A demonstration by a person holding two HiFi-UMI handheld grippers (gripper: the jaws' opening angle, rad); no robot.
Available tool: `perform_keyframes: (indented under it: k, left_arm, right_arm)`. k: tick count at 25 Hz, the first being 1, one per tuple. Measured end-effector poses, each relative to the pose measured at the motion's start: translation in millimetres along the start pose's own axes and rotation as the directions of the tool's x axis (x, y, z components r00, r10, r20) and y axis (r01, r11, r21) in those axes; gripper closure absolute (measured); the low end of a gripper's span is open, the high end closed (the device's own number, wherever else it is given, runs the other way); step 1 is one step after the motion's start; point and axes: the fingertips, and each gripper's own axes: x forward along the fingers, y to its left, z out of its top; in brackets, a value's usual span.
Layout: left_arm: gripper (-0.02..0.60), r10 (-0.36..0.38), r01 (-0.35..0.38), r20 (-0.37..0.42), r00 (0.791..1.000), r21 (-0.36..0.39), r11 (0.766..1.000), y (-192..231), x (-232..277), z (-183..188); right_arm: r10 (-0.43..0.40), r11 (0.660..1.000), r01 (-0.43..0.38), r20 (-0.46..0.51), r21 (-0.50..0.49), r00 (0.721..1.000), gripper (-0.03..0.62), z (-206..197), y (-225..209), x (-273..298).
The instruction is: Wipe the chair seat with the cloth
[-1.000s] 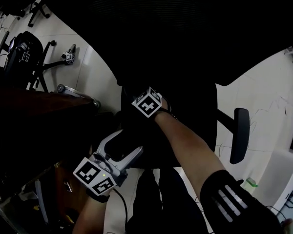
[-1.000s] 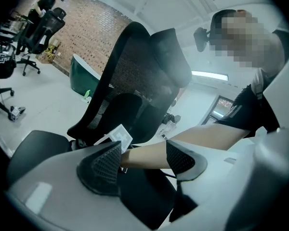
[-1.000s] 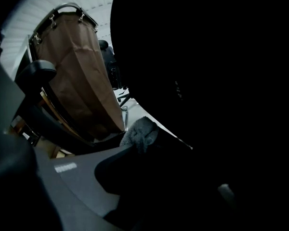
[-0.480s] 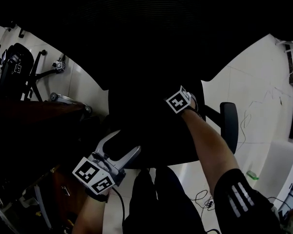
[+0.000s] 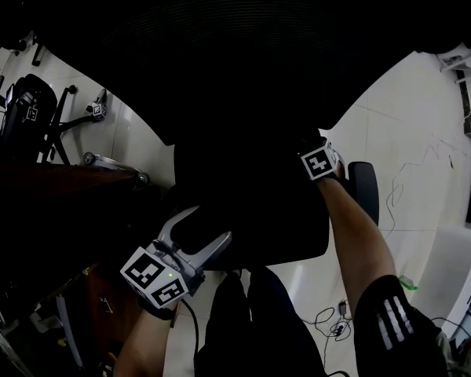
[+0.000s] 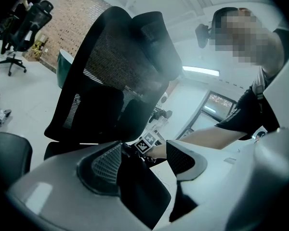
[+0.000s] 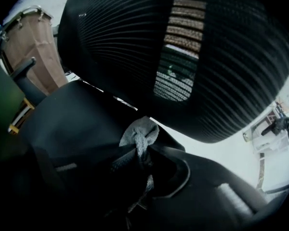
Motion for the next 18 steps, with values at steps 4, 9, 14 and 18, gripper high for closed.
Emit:
perform_keyframes:
  k: [4,9,14,18]
  left_arm:
    - [0.264,0.026,-0.025,0.010,1.000,-0.002,1.000,5,-17,-3]
    - [0.264,0.075,-0.075,0.026,0.997,-0.018,0.997,15,-44,-10]
    - [0.264,0.115,-0.114,0.034,0.993,-0.017,0.993,26,-71,-18]
    - [0.264,0.134,-0.133,0.047,0.990,-0.026,0.991,32,-79,-22]
  right_arm:
    - [0.049,0.997,-0.053,0.070,0.061,0.996,0.540,23,25,-7]
    - [0.241,0.970,-0.244,0.173,-0.009,0.955,0.539,79,142,-7]
    - [0.391,0.920,-0.372,0.206,-0.126,0.897,0.539,126,271,-2]
    - [0.452,0.885,-0.416,0.166,-0.211,0.877,0.539,135,327,10]
